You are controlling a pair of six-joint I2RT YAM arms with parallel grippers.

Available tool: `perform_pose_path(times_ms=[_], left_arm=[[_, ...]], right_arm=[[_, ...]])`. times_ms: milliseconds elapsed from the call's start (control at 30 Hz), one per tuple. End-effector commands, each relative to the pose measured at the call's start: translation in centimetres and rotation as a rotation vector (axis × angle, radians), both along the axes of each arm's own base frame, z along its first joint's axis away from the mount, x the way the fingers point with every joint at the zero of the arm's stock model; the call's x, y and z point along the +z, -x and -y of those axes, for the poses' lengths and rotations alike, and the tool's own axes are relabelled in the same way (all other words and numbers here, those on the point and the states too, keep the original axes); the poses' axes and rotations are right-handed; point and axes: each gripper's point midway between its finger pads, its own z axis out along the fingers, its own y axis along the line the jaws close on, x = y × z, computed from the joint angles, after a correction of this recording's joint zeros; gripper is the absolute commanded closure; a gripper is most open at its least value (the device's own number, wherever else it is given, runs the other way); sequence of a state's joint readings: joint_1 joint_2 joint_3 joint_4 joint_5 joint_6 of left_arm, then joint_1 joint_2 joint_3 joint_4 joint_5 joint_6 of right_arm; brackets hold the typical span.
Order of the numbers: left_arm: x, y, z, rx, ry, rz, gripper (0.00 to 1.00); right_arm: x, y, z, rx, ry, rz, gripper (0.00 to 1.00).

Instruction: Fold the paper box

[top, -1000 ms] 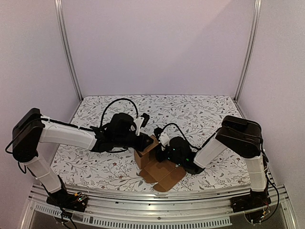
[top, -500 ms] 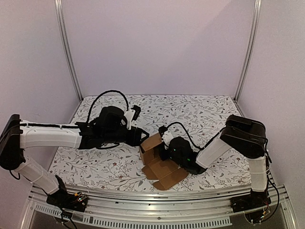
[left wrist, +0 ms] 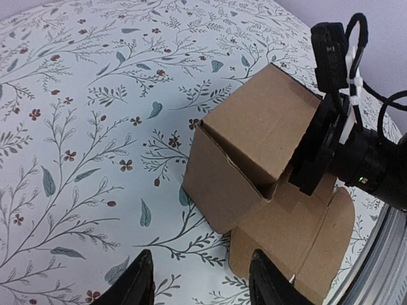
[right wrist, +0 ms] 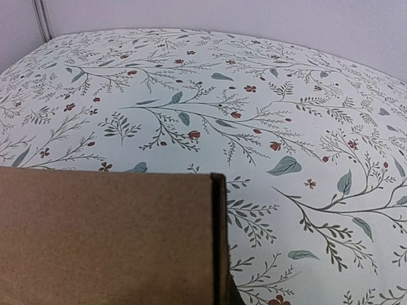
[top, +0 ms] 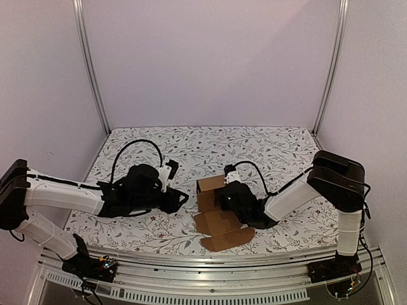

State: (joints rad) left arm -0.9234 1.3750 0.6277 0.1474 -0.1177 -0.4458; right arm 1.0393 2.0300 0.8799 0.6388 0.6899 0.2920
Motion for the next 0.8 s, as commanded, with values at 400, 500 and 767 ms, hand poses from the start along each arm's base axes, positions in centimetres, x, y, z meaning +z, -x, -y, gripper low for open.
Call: perform_pose_path(times_ms=[400, 500, 767], left_arm=[[-2.2, -1.0, 3.8, 0.027, 0.074, 0.126, 0.44], [-3.0, -1.7, 4.2, 0.041, 0.073, 0.152, 0.44], [-3.7, -2.8, 6.2, 0.028, 0.096, 0.178, 0.44]], right_arm=[[0.8, -0.2, 1.7, -0.250, -0.081, -0.011, 1.00], [0.6, -0.3, 1.5, -0.253, -0.097, -0.022, 1.00], [-0.4, 0.0, 1.4, -0.250, -0.100, -0.048, 1.00]])
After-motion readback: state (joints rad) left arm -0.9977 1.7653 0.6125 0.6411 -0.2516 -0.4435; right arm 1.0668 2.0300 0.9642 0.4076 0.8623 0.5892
